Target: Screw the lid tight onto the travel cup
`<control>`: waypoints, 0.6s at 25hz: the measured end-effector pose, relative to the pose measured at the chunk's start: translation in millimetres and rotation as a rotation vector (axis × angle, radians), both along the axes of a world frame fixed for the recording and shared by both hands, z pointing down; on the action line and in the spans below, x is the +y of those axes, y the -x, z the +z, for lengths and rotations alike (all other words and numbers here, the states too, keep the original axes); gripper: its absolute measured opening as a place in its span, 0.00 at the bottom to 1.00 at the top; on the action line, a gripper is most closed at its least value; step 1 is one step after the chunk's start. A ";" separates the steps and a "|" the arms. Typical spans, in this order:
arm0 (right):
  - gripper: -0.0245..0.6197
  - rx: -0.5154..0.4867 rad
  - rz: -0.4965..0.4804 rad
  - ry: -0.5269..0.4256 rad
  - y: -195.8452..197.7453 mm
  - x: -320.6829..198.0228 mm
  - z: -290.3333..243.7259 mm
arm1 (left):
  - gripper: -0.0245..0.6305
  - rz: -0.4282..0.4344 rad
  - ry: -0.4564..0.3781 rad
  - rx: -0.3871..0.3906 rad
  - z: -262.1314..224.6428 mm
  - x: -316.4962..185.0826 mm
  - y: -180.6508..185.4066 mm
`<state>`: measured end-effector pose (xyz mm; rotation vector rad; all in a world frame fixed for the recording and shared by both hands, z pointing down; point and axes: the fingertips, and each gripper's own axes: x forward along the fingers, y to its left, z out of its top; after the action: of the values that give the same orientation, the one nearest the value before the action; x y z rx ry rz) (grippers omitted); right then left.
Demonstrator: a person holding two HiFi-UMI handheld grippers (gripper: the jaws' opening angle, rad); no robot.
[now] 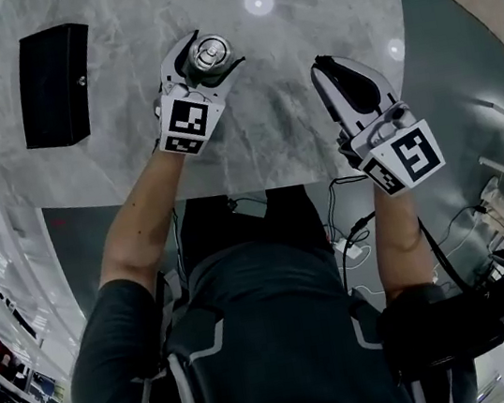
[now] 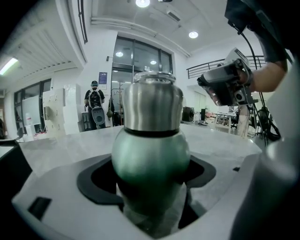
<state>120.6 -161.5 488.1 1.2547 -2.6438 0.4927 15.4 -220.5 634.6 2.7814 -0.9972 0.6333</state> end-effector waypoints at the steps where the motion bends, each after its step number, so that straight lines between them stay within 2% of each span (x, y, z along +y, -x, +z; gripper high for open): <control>1: 0.13 0.000 0.000 0.003 -0.9 -0.7 1.7 | 0.63 -0.004 0.000 0.003 0.8 -0.6 0.5; 6: 0.13 0.000 0.002 0.010 -5.1 3.4 0.0 | 0.63 -0.018 0.013 0.016 -4.6 2.9 -1.3; 11: 0.13 -0.003 0.007 -0.002 -1.9 7.6 -5.8 | 0.63 -0.020 0.028 -0.051 3.9 6.3 1.3; 15: 0.13 0.003 0.038 0.006 -5.3 7.7 -11.3 | 0.64 -0.003 0.072 -0.053 8.9 10.2 6.8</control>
<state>125.9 -153.8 476.7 1.3054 -2.6178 0.5041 8.6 -210.3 643.5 2.7140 -0.9679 0.7315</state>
